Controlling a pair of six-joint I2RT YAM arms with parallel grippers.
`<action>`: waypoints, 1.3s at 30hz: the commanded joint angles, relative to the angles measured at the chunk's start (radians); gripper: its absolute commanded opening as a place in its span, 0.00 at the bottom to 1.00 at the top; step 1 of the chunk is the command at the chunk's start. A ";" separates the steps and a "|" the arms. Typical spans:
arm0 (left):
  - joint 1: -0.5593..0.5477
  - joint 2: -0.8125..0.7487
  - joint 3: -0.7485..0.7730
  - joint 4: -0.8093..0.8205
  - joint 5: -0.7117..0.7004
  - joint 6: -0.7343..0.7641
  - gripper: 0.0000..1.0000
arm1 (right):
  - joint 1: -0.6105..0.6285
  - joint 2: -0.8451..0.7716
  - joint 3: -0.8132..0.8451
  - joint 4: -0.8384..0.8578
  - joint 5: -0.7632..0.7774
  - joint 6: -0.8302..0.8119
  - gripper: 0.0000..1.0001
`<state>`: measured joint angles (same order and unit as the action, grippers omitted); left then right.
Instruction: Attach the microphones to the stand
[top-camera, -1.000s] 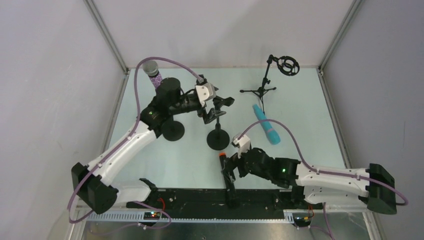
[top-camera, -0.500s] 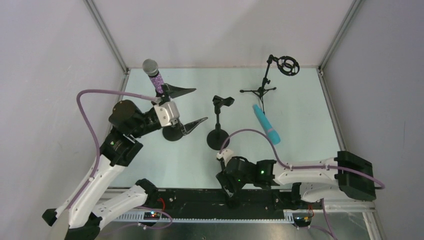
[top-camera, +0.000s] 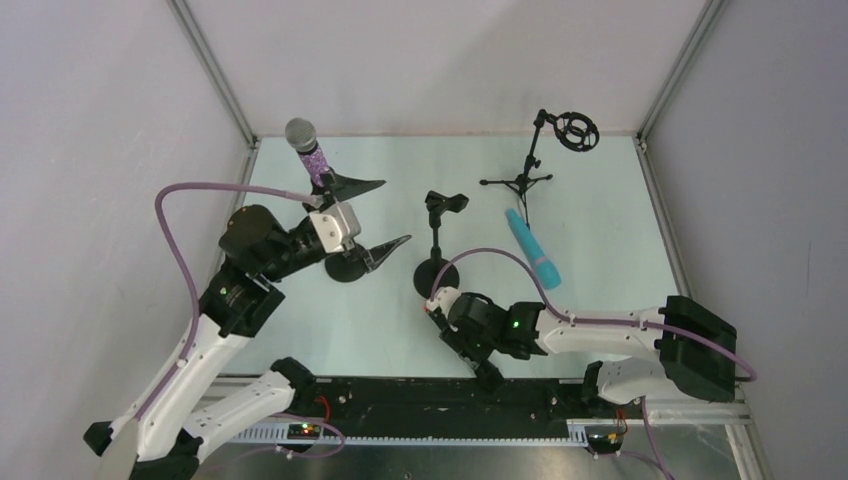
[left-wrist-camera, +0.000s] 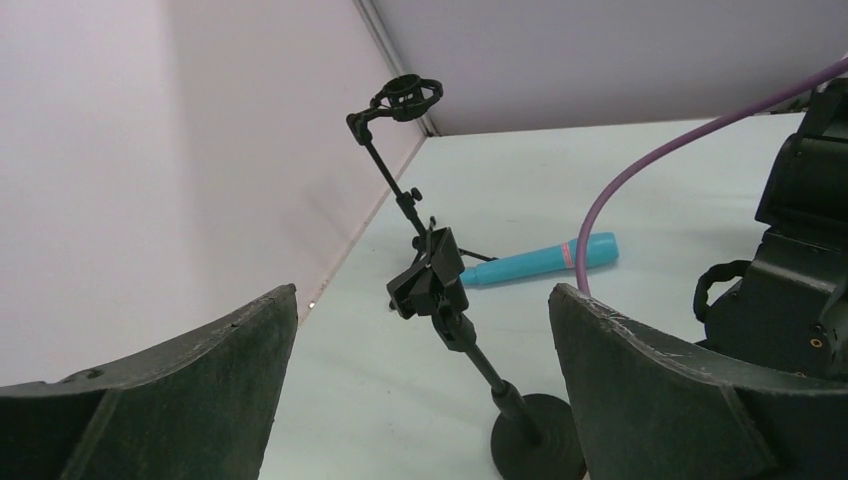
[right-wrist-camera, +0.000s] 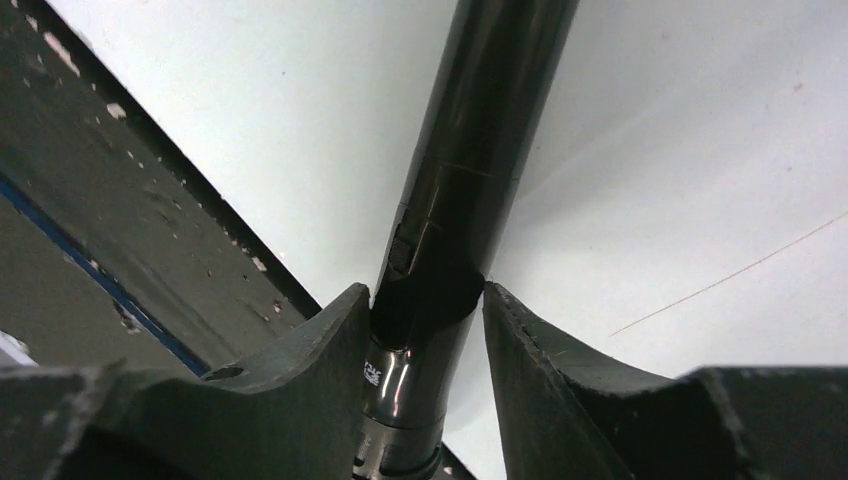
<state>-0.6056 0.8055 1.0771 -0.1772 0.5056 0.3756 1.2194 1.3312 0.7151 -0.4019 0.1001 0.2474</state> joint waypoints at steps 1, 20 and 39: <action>0.008 -0.022 0.001 0.011 -0.025 -0.010 1.00 | 0.012 -0.004 0.050 -0.017 -0.015 -0.224 0.52; 0.009 -0.067 0.009 -0.019 -0.045 -0.013 1.00 | -0.019 -0.283 0.187 -0.124 0.256 0.478 0.99; 0.009 -0.080 -0.002 -0.073 -0.063 0.004 1.00 | -0.038 -0.219 -0.087 0.041 -0.070 1.058 0.99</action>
<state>-0.6033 0.7242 1.0752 -0.2459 0.4572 0.3752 1.1881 1.1210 0.6895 -0.3882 0.0422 1.1393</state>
